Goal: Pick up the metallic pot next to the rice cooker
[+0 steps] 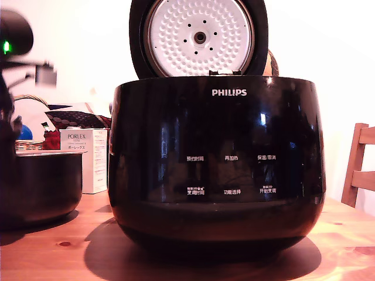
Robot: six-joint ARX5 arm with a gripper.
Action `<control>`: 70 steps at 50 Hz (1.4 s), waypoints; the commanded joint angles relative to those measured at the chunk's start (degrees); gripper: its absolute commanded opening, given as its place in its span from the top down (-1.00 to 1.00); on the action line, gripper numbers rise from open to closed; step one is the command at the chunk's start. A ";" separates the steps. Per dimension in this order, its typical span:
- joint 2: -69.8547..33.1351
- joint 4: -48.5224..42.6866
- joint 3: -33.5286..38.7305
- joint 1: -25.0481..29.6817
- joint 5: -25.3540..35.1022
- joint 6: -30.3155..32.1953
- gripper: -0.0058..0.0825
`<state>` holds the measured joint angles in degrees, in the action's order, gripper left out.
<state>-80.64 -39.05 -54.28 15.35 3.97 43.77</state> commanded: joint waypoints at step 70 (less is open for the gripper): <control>-6.88 -8.90 -4.63 0.39 6.34 -1.90 0.92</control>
<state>-83.85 -46.68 -60.55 15.88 9.61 42.61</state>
